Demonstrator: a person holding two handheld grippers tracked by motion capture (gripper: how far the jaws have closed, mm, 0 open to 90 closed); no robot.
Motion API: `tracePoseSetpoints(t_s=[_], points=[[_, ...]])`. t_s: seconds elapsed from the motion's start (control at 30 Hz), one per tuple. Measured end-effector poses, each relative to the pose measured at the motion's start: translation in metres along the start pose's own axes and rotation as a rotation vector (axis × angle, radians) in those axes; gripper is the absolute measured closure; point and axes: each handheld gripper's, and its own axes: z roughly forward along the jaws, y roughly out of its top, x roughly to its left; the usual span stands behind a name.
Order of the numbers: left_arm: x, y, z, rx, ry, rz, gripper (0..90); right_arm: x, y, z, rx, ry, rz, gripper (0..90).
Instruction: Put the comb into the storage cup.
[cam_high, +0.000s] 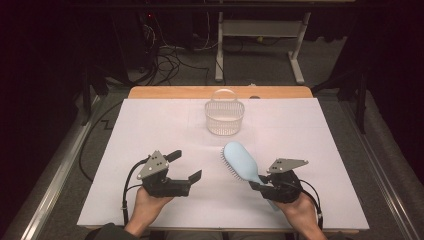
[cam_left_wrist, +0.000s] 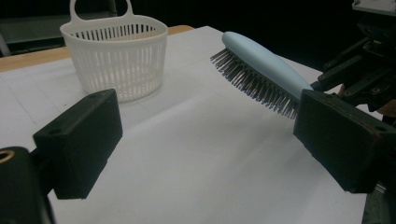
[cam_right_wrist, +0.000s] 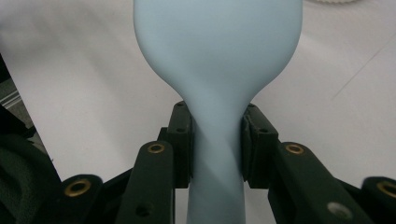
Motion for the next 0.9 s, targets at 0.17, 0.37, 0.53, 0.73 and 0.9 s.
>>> tracePoseSetpoints(t_s=[0.17,0.37,0.53,0.73,0.9], points=[[-0.002,0.0,0.006,0.017,-0.019,-0.001,7.0,0.003,0.001,0.002,-0.001,0.004,-0.006,69.8],[-0.005,0.002,0.011,0.024,-0.039,0.005,7.0,0.005,0.002,0.002,-0.014,0.004,-0.013,69.9],[-0.008,0.005,0.013,0.026,-0.052,0.012,7.0,0.008,0.003,0.003,-0.017,0.006,-0.016,69.9],[-0.01,0.007,0.017,0.034,-0.077,-0.009,7.0,0.011,0.004,0.006,-0.013,0.012,-0.028,69.8],[-0.012,0.012,0.022,0.036,-0.091,-0.014,7.0,0.013,0.006,0.008,-0.016,0.016,-0.033,69.8]])
